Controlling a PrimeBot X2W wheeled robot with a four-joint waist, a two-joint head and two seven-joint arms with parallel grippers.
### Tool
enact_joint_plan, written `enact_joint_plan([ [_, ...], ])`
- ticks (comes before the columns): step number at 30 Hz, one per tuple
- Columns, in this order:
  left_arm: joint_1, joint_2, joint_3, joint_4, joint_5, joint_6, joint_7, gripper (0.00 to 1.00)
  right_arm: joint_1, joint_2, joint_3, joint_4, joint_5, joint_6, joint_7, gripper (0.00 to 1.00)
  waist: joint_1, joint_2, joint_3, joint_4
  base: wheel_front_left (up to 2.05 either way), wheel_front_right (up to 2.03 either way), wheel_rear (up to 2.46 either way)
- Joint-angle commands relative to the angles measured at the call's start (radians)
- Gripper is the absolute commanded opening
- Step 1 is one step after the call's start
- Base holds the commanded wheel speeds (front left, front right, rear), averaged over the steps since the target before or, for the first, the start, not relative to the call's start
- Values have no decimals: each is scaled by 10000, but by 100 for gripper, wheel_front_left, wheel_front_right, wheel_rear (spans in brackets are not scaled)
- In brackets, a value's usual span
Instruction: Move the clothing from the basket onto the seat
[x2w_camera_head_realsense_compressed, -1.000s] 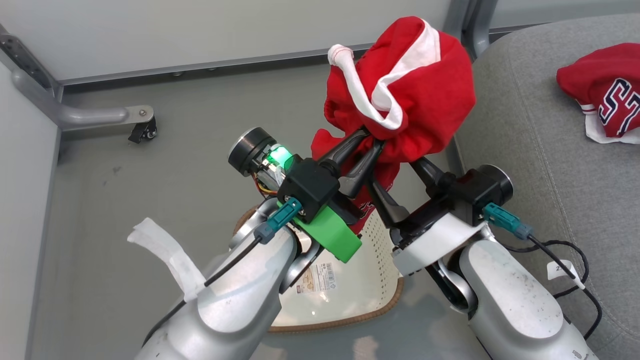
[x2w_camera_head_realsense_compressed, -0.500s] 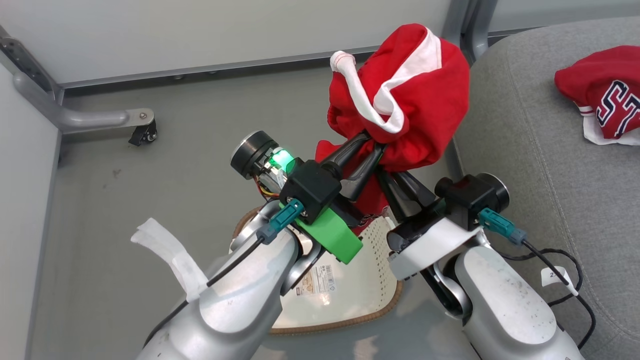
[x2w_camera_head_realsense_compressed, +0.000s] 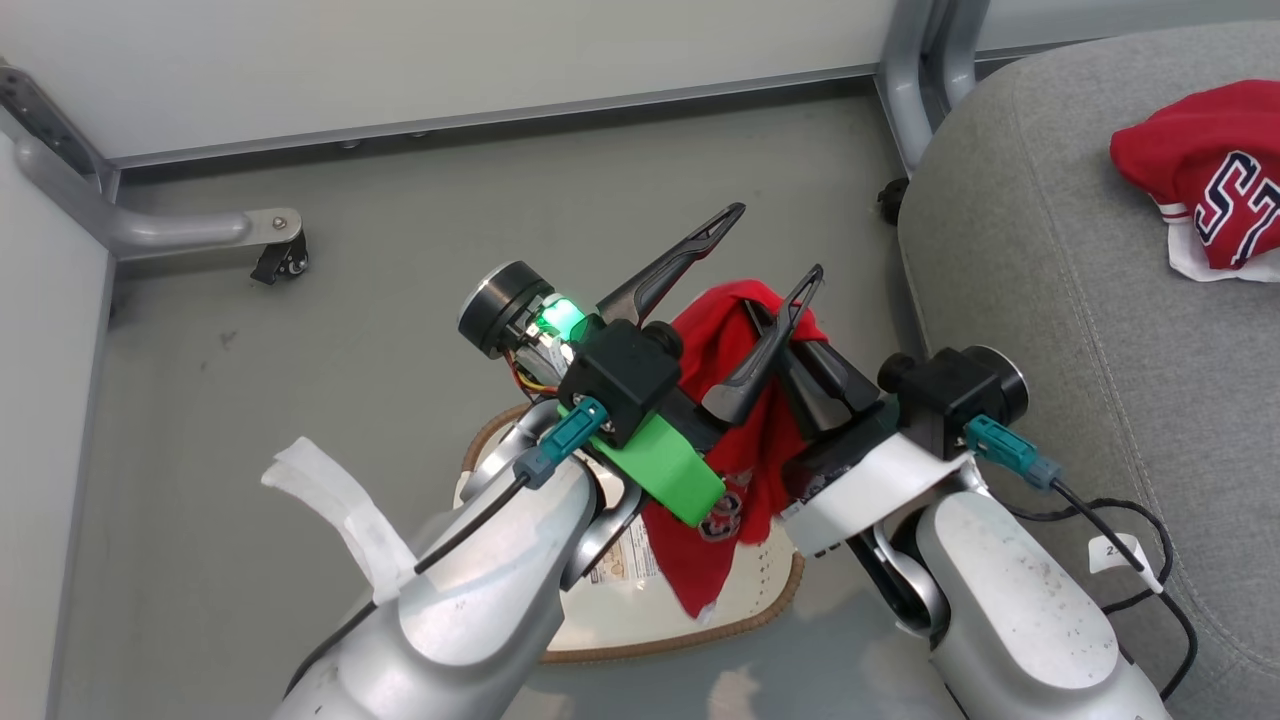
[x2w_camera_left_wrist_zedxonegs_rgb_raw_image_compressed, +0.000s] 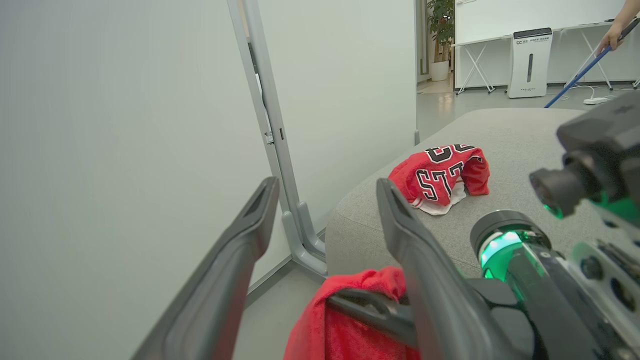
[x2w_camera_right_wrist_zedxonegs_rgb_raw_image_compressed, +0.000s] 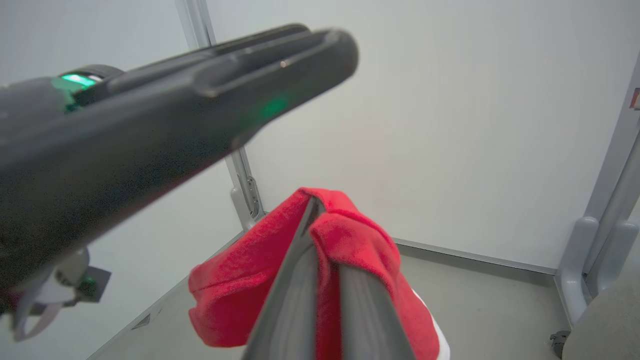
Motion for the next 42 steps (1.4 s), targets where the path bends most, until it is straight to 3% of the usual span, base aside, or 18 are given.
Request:
enact_joint_plan([
  [1,-66,-9,35,11,37,57,-35,100,144,-31,-58,-3,-71,-11,-2,0,0,0,14,-15,0,0,0],
  [14,31,-1,144,228,325,19,-23,100,358,-46,-655,-160,-364,-11,-2,0,0,0,300,-852,0,0,0],
  [42,481,223,371,551,812,-127,-23,100,1346,-354,-3761,-1256,-846,-11,-2,0,0,0,1114,-3525,0,0,0],
])
